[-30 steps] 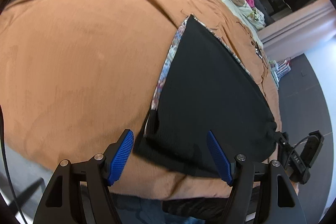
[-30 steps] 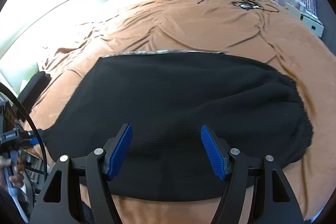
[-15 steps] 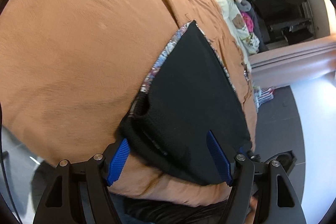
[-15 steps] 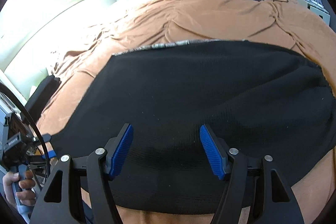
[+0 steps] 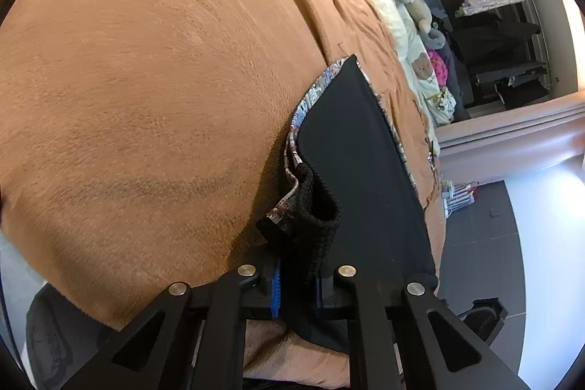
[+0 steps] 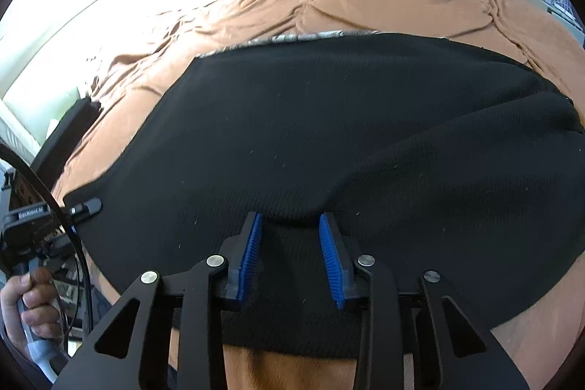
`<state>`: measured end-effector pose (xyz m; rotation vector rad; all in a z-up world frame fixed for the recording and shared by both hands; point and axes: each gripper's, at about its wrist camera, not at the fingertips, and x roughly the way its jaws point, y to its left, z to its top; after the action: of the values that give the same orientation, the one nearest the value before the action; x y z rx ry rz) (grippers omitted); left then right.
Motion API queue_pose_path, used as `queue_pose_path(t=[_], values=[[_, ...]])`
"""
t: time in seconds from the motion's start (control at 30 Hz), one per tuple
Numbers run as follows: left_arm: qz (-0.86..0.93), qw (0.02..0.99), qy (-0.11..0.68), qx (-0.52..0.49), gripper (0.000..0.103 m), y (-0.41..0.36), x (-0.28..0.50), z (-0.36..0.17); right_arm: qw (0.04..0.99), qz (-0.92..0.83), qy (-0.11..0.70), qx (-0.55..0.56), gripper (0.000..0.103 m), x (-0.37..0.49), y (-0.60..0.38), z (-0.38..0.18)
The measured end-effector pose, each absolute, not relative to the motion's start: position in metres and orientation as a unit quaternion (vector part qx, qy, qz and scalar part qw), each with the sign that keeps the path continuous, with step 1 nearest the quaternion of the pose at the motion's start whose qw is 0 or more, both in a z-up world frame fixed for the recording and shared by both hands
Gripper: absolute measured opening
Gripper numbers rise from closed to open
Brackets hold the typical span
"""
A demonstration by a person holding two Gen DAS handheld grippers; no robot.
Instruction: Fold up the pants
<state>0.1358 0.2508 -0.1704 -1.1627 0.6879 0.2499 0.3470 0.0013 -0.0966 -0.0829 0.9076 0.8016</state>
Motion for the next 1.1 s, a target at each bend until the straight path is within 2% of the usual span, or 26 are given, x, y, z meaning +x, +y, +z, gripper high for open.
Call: queue_pose_path(t=[0.33, 0.7, 1.1], values=[[0.113, 0.772, 0.307, -0.545, 0.012, 0.253, 0.127, -0.171, 0.795, 0.392, 0.454, -0.092, 0.027, 0.322, 0.019, -0.102], [0.115, 0.768, 0.301, -0.554, 0.012, 0.252, 0.126, -0.173, 0.808, 0.376, 0.445, -0.091, 0.027, 0.351, 0.034, -0.064], [0.124, 0.751, 0.298, -0.575, 0.012, 0.255, 0.122, -0.181, 0.821, 0.304, 0.468, -0.123, 0.027, 0.398, 0.086, -0.089]])
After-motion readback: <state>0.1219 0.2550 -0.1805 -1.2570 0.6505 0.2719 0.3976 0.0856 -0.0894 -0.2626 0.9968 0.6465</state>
